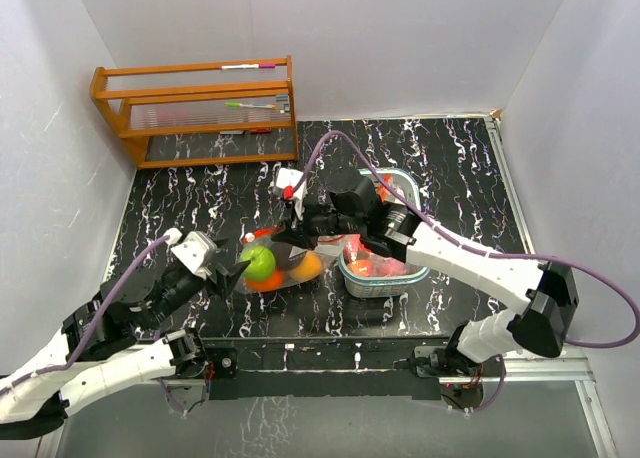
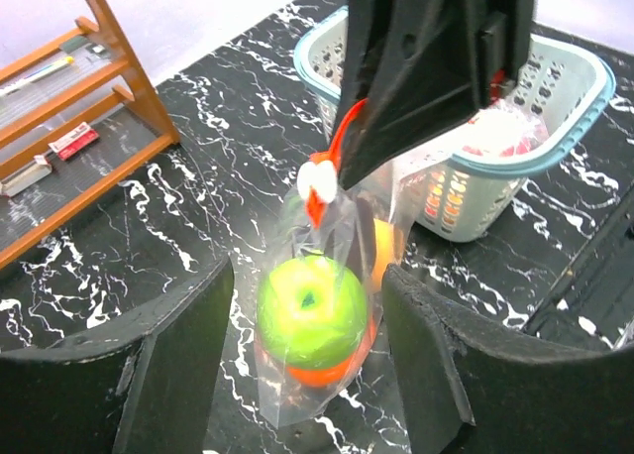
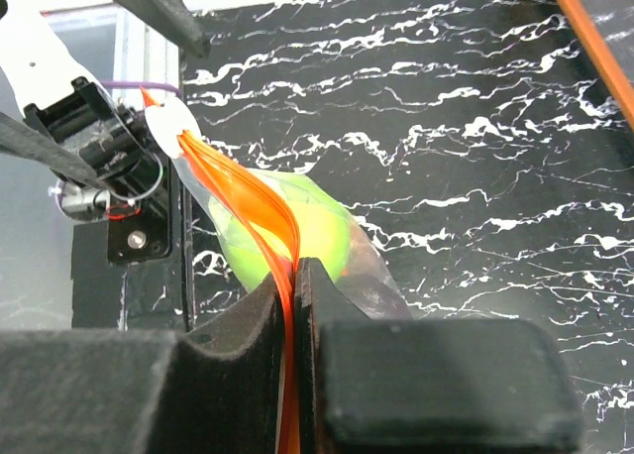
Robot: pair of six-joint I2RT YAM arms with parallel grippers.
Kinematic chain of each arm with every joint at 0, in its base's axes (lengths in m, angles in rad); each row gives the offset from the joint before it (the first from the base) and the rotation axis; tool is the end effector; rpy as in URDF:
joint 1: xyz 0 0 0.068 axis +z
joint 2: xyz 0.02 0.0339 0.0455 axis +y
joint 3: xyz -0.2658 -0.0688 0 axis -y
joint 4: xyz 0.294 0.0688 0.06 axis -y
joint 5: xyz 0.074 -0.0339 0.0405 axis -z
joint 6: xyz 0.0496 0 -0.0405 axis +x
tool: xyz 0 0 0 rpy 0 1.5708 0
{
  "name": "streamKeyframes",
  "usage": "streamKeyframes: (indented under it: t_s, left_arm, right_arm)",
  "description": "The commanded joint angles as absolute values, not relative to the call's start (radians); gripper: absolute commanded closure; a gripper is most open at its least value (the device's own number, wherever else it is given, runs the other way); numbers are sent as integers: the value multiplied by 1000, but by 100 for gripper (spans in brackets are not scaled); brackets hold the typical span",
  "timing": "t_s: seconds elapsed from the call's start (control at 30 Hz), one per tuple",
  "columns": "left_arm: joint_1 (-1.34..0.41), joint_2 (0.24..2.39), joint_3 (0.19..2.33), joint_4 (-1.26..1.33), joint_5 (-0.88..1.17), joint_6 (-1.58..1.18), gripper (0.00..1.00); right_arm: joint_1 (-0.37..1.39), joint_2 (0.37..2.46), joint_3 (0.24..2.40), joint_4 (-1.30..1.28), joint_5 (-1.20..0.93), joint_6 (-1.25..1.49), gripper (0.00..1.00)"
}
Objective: Place the food in the zip-top bag and seal the zipper
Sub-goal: Zip the zipper food storage bag at the center of the board.
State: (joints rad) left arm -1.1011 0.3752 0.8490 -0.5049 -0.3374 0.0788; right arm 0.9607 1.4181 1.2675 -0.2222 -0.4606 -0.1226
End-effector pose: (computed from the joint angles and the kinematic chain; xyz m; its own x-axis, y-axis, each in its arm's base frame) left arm 0.0724 -0.1064 0.3947 0.0404 0.0845 -0.9956 0.6906 0.7177 0.0889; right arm 0.2051 0.3319 0.3483 -0.0883 -0.3176 -0.9441 -0.9896 0.1362 0.0468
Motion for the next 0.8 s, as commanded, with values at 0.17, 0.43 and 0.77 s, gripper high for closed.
streamKeyframes:
  t_s: [0.17,0.43,0.77]
  left_arm:
    - [-1103,388,762,-305,-357,131,37]
    - [-1103,400,715,-149,-362,140,37]
    - [-1102,406,689,-66,-386,155,67]
  right_arm:
    - [963,1327,1247,-73,-426,-49,92]
    - [963,1295,1236,-85,-429,-51,92]
    - [963,1272,1214,-89,-432,-50,92]
